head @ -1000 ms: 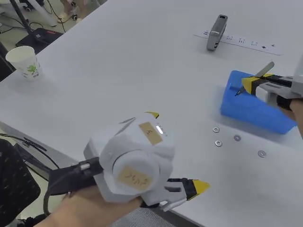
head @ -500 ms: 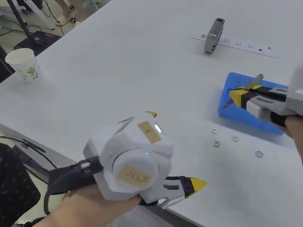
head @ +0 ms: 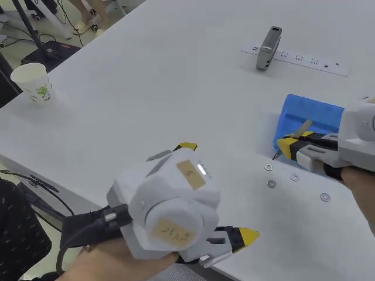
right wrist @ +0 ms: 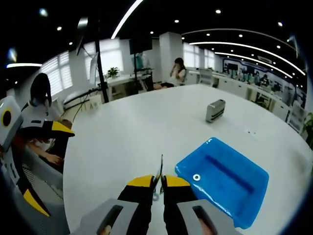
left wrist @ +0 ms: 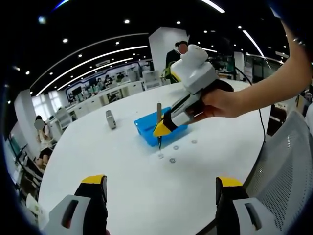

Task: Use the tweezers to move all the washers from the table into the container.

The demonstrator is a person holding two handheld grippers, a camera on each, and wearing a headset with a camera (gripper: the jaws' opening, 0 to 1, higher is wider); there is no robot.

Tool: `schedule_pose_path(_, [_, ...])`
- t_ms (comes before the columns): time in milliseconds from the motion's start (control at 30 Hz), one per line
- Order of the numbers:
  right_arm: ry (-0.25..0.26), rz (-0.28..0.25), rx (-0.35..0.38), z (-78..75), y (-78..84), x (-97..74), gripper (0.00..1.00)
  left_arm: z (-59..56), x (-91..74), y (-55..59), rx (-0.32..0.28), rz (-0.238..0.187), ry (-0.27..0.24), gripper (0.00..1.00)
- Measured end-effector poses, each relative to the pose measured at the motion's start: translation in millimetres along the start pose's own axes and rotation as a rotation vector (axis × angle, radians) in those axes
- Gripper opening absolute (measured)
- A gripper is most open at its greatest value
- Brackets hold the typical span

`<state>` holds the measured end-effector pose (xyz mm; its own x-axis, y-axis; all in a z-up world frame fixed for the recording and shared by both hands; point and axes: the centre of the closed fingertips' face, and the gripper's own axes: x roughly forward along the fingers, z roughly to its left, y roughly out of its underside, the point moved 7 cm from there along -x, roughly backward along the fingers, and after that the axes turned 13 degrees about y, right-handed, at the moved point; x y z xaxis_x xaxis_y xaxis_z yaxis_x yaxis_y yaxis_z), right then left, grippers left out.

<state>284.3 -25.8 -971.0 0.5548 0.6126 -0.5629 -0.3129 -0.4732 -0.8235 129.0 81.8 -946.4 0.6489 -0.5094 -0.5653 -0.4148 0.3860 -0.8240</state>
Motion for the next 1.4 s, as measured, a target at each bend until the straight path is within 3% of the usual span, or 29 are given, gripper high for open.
schedule_pose_path(300, [-0.001,0.042,-0.015,0.1,8.5,10.8,0.04,3.7,0.0,1.0,-0.001,0.006,-0.015,0.94])
schedule_pose_path(667, [0.005,0.038,-0.001,1.1,7.3,11.9,0.04,4.2,-0.6,1.7,0.014,0.012,-0.021,0.93])
schedule_pose_path(1033, [0.022,0.045,-0.107,10.8,6.4,12.2,0.02,6.1,-1.9,1.9,0.019,0.013,-0.029,0.92])
schedule_pose_path(1400, [0.018,0.046,-0.068,4.9,2.1,1.7,0.02,7.4,-3.0,0.9,0.021,0.008,-0.046,0.91])
